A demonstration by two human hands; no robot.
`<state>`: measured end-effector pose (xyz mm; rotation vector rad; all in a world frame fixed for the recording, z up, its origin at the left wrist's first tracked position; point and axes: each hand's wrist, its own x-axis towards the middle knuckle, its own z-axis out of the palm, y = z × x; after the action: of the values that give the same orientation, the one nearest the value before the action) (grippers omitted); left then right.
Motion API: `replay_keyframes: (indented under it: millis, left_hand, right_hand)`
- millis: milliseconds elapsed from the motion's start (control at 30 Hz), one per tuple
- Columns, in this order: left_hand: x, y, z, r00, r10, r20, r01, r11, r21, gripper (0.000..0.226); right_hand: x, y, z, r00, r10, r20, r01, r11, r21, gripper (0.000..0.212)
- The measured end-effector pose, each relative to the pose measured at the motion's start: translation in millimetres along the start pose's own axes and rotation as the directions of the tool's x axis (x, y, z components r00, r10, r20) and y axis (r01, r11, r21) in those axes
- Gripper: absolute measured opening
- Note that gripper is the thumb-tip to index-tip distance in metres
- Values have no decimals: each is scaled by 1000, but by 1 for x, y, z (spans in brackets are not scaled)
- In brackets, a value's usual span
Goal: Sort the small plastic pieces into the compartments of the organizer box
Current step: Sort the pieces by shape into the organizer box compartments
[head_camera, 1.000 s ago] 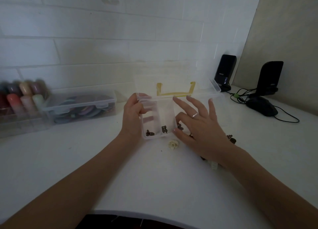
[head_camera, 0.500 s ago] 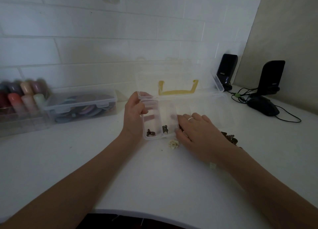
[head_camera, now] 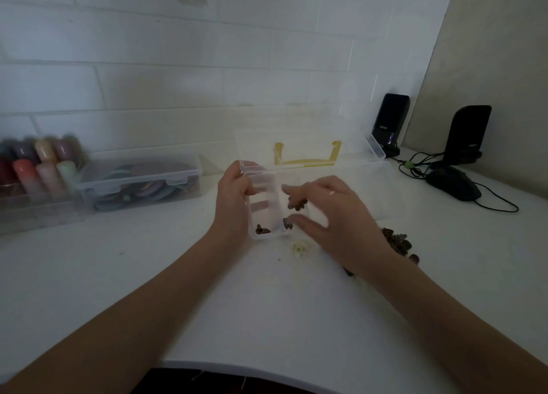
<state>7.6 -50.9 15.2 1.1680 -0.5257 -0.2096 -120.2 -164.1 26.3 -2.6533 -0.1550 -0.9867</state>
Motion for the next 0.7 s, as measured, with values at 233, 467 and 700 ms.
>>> replay_keyframes:
  millis: [233,467,700]
  left_hand:
    - [5,6,-9,995,-60,-80,58,998,-33,30]
    - [8,9,-13,993,-98,-61,98,995,-3,35]
    - [8,10,-13,990,-128,-57,127,992,-17,33]
  right_hand:
    - [-7,10,-24,995,74,-68,-70,996,60,29]
    - [-13,11,-11,923,-9,384,72,986,-150,33]
    - [-16,13,-7,920,67,387,-42,996,-73,7]
